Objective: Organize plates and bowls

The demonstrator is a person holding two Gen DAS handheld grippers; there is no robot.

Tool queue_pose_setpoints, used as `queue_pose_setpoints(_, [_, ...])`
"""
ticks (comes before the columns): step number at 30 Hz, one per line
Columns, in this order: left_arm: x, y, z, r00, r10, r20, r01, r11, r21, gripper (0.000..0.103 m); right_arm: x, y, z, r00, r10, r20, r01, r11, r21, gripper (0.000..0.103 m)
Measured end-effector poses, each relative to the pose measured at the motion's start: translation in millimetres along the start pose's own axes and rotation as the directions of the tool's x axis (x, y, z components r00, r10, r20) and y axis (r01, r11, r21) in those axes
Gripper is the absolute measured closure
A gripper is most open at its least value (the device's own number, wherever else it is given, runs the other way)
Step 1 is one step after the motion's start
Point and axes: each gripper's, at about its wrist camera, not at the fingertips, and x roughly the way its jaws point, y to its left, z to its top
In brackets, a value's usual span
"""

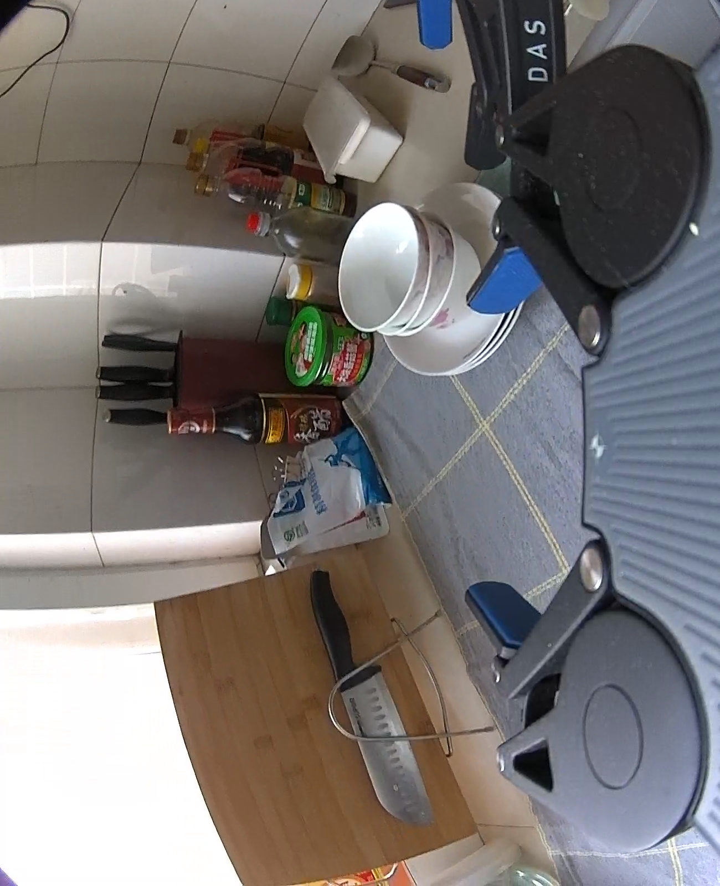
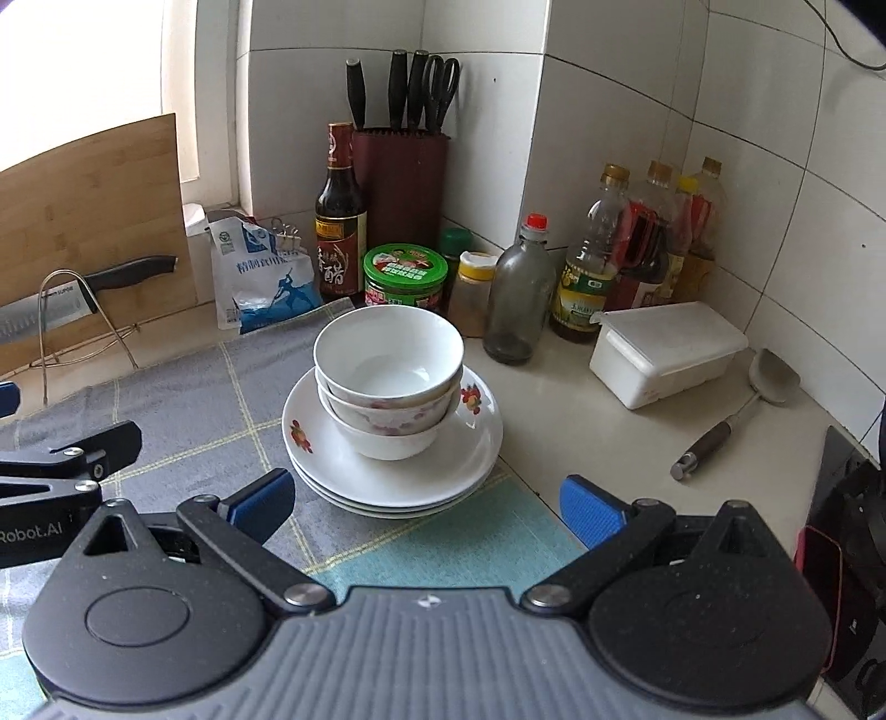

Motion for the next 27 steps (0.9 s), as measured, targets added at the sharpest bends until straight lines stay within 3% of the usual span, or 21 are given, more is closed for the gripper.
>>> queue_pose_setpoints(27, [-2.6, -7.0, 7.6, 1.000, 0.008, 0.001, -0.008, 1.000, 0.002, 0.001, -5.6, -8.7, 3.2, 1.000, -0.001, 0.016, 0.001, 1.000, 0.016, 0.000])
